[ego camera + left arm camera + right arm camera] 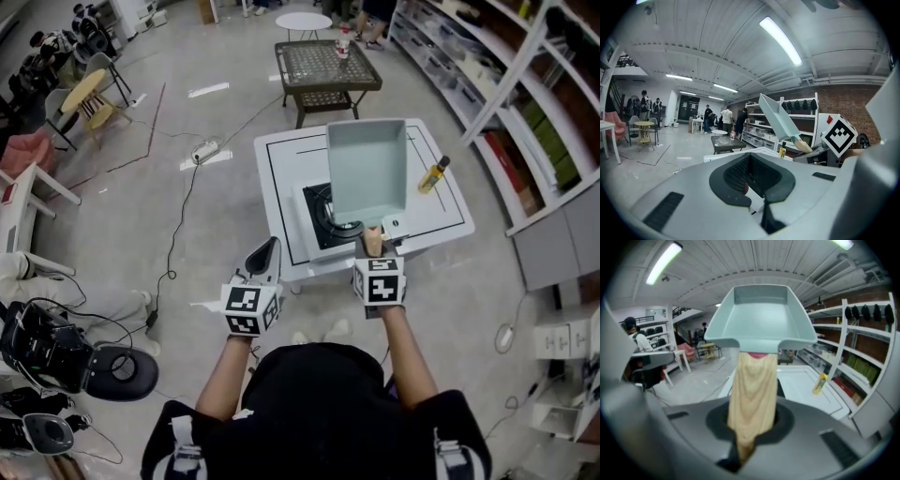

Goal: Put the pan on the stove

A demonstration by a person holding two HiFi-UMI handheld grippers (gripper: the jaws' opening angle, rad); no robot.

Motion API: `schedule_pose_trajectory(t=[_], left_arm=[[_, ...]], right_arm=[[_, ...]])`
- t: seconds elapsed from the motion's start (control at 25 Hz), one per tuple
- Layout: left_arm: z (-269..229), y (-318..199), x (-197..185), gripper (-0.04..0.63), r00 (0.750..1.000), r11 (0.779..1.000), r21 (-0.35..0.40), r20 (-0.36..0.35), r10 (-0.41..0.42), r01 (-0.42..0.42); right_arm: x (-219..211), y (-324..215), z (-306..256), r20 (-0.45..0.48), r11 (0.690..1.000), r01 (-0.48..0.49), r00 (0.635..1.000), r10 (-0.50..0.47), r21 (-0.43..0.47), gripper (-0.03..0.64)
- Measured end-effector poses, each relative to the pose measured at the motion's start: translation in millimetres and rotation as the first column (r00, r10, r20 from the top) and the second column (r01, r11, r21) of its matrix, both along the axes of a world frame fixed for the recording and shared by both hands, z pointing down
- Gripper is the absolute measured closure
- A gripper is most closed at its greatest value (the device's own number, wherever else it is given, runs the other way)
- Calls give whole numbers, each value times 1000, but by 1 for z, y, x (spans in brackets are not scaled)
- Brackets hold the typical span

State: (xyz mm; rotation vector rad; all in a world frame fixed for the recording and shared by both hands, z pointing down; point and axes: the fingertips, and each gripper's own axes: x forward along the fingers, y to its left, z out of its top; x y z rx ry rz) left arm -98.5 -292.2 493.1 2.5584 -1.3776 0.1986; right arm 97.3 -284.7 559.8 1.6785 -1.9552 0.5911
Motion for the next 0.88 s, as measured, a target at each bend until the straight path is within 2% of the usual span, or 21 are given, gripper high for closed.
schedule_pose_trajectory(t=[0.16,0.28,0.44,0.6,0.76,0.88], left_arm=[[0,-8,12,571,1000,1000,-3,-1,-12,12],[4,-11,18,571,1000,1000,-9,-1,-29,29],[11,-12,19,571,998,998,-13,11,-59,59],[18,-11,17,571,996,995,-30,22,-91,91],[25,11,20,571,993,992,-39,25,-117,118],[27,2,11,571,991,990,-45,25,-130,131]], right_arm=[[10,-12,9,-25,999,21,999,-22,-33,572],[15,-12,31,-31,994,36,999,-39,-106,572],[14,-19,53,-36,985,68,997,-75,-158,572],[13,-23,75,-46,969,90,994,-103,-231,572],[21,-3,99,-33,954,101,993,-115,-283,571],[14,-11,115,-20,938,92,994,-105,-334,571]])
